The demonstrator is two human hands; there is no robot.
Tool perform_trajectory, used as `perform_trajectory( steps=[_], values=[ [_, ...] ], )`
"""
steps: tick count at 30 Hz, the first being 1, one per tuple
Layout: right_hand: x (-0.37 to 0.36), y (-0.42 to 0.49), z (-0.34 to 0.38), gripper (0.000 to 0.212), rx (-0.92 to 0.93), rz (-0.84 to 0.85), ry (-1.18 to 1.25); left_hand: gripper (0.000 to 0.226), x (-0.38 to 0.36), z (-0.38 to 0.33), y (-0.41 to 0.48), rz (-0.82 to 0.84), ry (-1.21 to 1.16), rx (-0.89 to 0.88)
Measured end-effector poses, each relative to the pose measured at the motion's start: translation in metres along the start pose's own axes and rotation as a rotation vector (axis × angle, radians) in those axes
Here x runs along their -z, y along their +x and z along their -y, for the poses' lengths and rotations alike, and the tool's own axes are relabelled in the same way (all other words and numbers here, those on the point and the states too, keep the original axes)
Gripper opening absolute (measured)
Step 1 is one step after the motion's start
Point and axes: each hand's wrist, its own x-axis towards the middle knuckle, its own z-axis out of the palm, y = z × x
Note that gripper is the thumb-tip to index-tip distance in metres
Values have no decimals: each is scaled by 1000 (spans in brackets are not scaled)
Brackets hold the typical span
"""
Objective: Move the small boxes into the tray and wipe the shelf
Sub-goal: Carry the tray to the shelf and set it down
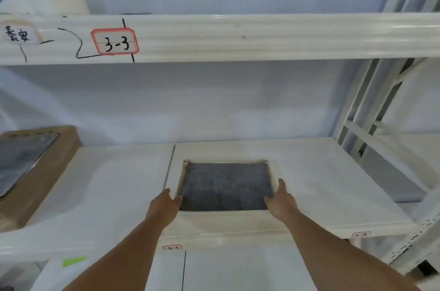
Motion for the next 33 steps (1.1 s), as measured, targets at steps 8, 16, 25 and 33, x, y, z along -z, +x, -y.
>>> perform_trajectory(
  steps=[8, 16, 25, 33],
  values=[
    [-18, -12, 6, 58, -251, -94, 140, 35, -7, 17, 42, 108, -304, 102],
    [-29, -40, -16, 32, -511, -244, 584, 33, -10, 12, 66, 311, -426, 23],
    [2, -112, -60, 18, -516, -552, 1022, 46, -50, -51, 36, 573, -571, -54],
    [45, -190, -119, 17, -529, -627, 1001, 38, -87, -105, -35, 715, -432, -225]
  ],
)
